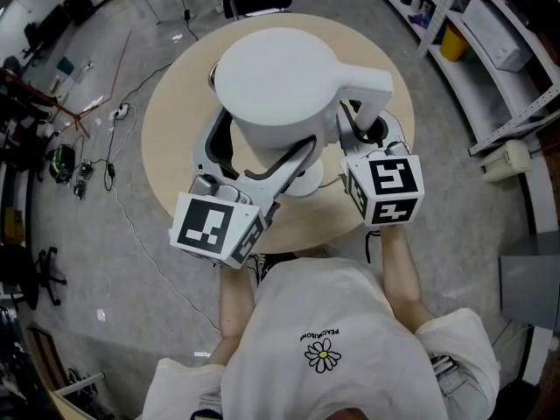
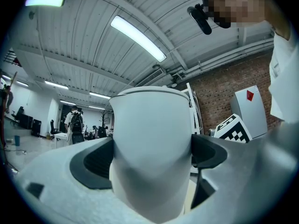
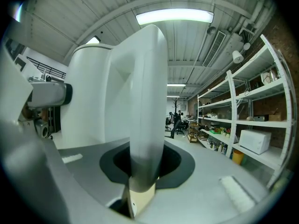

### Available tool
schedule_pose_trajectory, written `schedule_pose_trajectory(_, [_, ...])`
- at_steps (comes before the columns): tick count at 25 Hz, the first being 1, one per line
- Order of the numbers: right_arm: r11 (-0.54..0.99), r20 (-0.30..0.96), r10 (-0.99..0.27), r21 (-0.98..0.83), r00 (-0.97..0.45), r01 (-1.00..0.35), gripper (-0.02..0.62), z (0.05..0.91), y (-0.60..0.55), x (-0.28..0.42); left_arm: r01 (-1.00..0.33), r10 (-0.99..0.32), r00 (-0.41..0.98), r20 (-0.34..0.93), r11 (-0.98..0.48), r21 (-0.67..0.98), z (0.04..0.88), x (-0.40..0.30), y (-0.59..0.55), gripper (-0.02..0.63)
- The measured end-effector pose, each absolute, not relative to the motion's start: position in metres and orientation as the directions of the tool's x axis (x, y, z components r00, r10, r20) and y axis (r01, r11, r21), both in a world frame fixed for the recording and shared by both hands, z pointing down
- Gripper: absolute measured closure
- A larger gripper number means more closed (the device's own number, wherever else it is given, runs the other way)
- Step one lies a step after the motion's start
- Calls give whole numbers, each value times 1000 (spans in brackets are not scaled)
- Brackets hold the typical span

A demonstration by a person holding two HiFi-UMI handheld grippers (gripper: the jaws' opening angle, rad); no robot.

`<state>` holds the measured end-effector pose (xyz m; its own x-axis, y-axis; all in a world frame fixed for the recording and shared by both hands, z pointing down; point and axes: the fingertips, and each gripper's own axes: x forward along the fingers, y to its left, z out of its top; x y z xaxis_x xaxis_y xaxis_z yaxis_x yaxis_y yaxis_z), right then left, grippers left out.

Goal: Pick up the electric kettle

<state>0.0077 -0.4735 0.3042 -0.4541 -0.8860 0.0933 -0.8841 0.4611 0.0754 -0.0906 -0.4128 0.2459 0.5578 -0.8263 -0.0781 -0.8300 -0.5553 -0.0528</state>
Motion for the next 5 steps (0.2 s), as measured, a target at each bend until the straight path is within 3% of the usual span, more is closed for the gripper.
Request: schedule_pose_trajectory(5, [459,99,-887,78,-452,-885,515,309,-476,10,-827,-823,563,-74,-559,-67,250,-87,-415,77])
